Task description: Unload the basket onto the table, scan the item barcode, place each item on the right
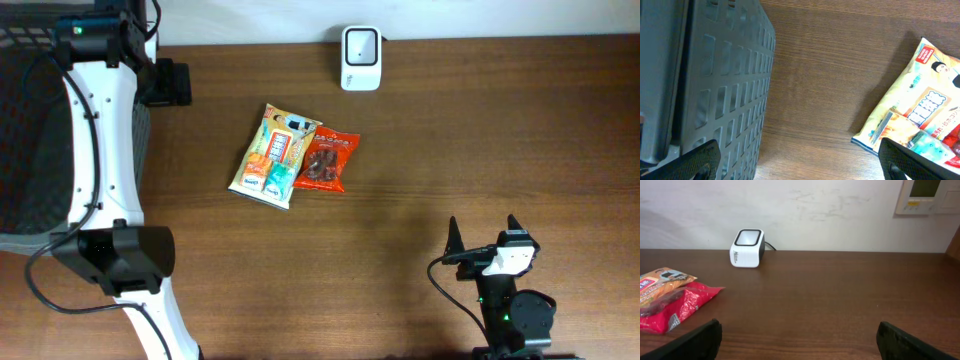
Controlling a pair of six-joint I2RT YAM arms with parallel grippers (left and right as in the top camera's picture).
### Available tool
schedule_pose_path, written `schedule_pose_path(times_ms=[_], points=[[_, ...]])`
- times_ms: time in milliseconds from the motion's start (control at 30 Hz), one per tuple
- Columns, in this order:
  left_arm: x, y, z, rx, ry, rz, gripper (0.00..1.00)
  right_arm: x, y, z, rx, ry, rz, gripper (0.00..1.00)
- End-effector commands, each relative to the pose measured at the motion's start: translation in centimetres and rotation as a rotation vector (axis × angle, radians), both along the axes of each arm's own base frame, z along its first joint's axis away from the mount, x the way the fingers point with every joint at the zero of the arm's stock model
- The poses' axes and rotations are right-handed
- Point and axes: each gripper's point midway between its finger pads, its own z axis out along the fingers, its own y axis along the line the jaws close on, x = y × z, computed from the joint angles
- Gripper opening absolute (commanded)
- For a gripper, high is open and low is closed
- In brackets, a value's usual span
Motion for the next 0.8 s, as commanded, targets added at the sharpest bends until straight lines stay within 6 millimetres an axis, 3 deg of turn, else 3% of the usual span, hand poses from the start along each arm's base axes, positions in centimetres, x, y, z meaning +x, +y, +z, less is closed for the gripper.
schedule_pose_path(times_ms=[0,233,367,433,600,767], points=[[-0.4,1.7,1.3,0.005,-0.035,0.047,0.99,0.0,-0.2,-0.3,0.004,0.008,-0.012,0.98],[0.0,1.2,2.0,-0.031,-0.07,0.034,0.99,0.0,-0.2,-0.3,0.004,0.008,-0.012,0.98],[0.3,0.3,4.1,-0.075,-0.139,0.011,0.99,0.0,-0.2,-0.3,0.004,0.008,-0.012,0.98],[0.0,-0.5,6.2,-0.117,-0.196,-0.012,0.99,0.0,-0.2,-0.3,0.004,0.008,-0.012,0.98],[-2.7,-2.0,11.3,-0.171,-0.308,-0.054,0.99,0.0,-0.2,-0.3,0.004,0.008,-0.012,0.98],[-9.1,-4.4,14.8,-0.262,-0.316,-0.108,0.99,0.0,-0.2,-0.3,0.004,0.008,-0.012,0.98]])
